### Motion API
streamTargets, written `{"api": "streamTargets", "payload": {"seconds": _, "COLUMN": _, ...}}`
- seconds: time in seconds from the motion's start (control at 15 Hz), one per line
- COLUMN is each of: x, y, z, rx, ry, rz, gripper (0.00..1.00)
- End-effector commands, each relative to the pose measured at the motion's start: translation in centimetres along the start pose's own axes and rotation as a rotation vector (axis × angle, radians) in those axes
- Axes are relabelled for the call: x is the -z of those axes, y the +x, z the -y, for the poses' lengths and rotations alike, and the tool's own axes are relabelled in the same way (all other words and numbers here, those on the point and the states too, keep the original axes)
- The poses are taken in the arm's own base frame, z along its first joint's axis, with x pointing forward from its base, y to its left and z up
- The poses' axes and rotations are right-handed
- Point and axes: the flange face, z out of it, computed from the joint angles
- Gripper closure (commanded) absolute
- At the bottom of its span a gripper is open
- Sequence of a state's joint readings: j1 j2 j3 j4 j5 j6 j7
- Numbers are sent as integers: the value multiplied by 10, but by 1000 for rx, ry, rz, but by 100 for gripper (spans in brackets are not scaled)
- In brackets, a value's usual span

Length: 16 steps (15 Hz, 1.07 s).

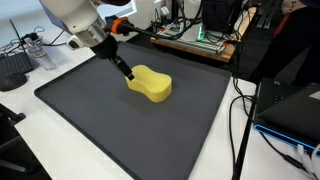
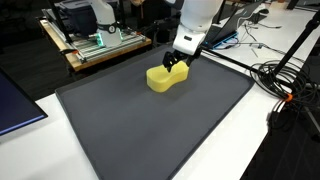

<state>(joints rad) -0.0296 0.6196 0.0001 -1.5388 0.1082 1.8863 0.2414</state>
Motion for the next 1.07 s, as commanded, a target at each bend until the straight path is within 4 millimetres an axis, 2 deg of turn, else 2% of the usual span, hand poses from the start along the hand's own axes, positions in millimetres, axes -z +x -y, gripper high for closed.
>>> {"api": "streamTargets", "payload": {"seconds": 0.0, "x": 10, "y": 8, "z": -7, "rx": -37, "ry": 34, "rz": -20, "gripper": 0}}
{"api": "streamTargets", "payload": {"seconds": 0.27, "x": 30, "y": 23, "z": -39, "rx": -92, "ry": 79, "rz": -16, "gripper": 0}}
{"api": "streamTargets", "payload": {"seconds": 0.53, "x": 32, "y": 40, "z": -85, "rx": -147, "ry": 141, "rz": 22, "gripper": 0}}
{"api": "streamTargets", "payload": {"seconds": 0.8, "x": 8, "y": 45, "z": -136, "rx": -208, "ry": 268, "rz": 84, "gripper": 0}}
{"api": "streamTargets", "payload": {"seconds": 1.0, "x": -9, "y": 39, "z": -171, "rx": -256, "ry": 394, "rz": 136, "gripper": 0}}
